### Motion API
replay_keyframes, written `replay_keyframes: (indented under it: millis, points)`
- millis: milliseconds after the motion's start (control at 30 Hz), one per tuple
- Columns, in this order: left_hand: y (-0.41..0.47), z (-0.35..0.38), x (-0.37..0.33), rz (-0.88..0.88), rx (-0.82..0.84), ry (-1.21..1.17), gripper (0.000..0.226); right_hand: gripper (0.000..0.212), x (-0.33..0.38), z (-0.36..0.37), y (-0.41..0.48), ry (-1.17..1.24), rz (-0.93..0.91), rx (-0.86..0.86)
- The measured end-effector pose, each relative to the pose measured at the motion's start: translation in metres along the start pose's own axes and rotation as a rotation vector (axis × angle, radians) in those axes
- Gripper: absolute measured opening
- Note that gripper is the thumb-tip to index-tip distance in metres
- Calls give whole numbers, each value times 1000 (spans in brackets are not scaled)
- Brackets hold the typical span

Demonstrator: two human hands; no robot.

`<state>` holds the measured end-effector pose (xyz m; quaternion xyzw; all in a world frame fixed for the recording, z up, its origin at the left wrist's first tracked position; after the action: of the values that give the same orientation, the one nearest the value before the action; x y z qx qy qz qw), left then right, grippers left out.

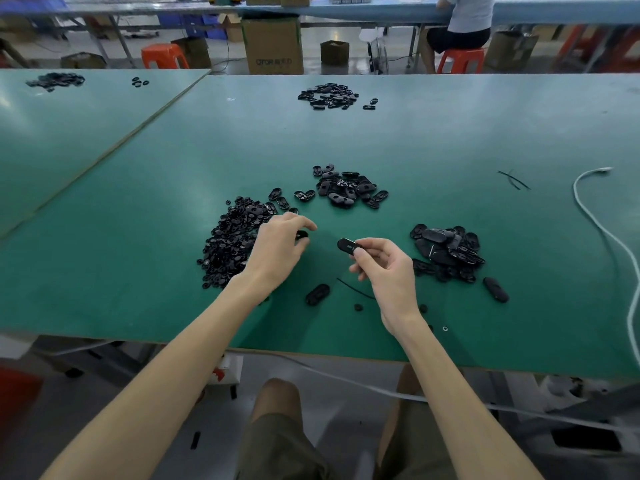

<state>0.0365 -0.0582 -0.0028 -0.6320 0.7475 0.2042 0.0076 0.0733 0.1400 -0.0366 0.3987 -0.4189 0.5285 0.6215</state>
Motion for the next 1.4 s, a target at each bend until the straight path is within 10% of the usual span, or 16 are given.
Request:
replay_keyframes:
  millis: [467, 867, 1400]
  points:
    - [-11, -1, -32, -52, 136, -553, 5, 10, -1, -1, 0, 23, -4, 46]
    - [-3, -32, 38, -172, 251, 162, 8, 9, -5, -1, 3, -7, 1, 15]
    - [-4, -17, 30, -135, 273, 168, 4, 8, -2, 1, 2, -23, 3, 9]
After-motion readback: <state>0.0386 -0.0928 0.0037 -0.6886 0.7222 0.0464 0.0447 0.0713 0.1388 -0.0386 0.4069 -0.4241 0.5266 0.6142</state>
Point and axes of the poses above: each hand's wrist, its own y-axis towards the middle knuckle, its own z-axis out of the palm, x = y × z, the point moved 1 cm from there along y, towards the middle knuckle, and after that the axes turned 13 degrees about y, right-handed, at the moved point
